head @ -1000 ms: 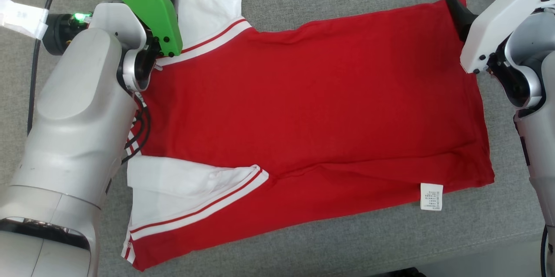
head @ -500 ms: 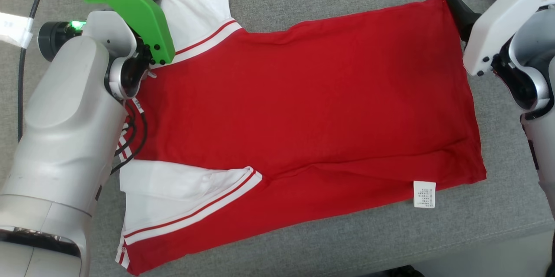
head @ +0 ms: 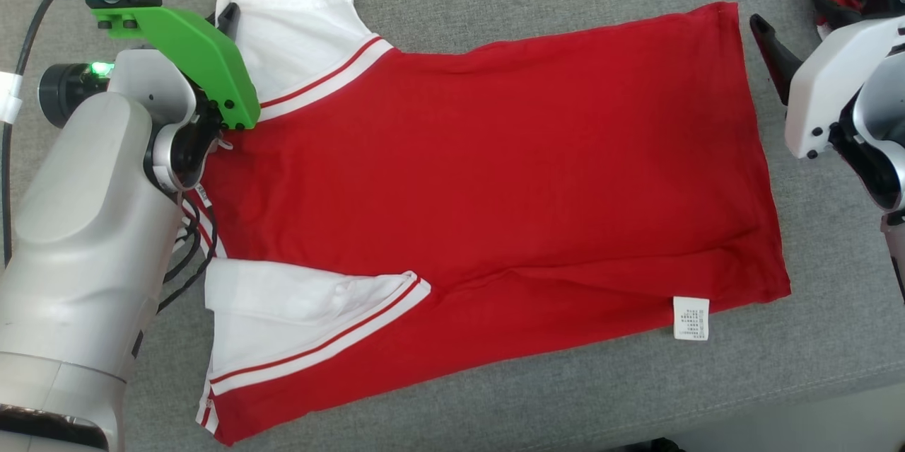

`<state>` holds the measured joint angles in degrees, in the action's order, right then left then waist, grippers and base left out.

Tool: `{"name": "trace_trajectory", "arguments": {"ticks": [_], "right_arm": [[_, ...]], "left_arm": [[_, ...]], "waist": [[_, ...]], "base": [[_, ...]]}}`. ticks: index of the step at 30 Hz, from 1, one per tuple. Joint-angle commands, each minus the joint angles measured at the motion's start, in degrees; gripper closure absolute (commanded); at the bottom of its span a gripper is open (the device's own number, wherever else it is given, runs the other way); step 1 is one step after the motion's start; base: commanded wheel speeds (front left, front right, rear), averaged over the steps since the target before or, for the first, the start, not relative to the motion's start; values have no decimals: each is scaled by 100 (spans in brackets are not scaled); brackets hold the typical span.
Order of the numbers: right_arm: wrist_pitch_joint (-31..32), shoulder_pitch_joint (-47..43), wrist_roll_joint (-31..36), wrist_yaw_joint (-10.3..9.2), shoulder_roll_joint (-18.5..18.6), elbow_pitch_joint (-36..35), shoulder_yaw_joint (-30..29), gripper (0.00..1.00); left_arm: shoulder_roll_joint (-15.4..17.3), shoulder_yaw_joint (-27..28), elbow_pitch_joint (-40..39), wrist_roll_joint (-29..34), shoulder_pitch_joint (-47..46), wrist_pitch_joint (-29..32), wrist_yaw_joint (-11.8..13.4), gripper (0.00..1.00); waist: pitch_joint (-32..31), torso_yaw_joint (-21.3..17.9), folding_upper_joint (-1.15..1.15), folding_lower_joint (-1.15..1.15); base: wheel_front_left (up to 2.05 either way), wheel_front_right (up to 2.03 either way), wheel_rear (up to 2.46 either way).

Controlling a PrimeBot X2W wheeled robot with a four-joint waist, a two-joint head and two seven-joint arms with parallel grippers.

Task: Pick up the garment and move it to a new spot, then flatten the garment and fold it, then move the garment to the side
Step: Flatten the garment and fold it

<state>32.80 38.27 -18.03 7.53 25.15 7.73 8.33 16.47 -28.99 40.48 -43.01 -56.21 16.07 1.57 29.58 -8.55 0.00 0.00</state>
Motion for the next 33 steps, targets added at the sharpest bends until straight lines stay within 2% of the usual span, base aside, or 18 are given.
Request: {"name": "trace_trajectory", "arguments": {"ticks": [1,10,17,24,25,26,28,33], "right_arm": [[21,-47,28,-10,-11,52,-16,0],[138,559,-48,-10,59,565,585,0],[531,1139,-307,-11,461,1068,1469,0],[700,1478,-641,-10,707,1383,2076,0],[738,1502,-701,-10,735,1436,2156,31],[741,1506,-734,-10,764,1452,2227,100],[660,1511,-855,-11,819,1501,2319,100],[-89,1443,-671,-18,779,1784,1838,100]], "left_arm": [[66,4,-51,16,89,-3,27,100],[150,-29,-441,40,25,75,115,100],[29,-100,-683,34,-38,96,151,100],[-15,-160,-858,18,-57,100,133,100],[-17,-167,-877,18,-51,96,139,100],[-22,-175,-888,22,-44,86,145,100],[-10,-180,-946,79,-40,-29,134,100],[-23,-157,-1063,315,8,-746,167,100]], "waist": [[3,-5,0,0],[214,41,0,0],[350,197,0,0],[456,318,0,0],[468,330,0,0],[476,342,0,0],[489,364,0,0],[435,394,0,0]], "base": [[0,0,0],[0,0,0],[0,0,0],[0,0,0],[0,0,0],[0,0,0],[0,0,0],[0,0,0]]}}
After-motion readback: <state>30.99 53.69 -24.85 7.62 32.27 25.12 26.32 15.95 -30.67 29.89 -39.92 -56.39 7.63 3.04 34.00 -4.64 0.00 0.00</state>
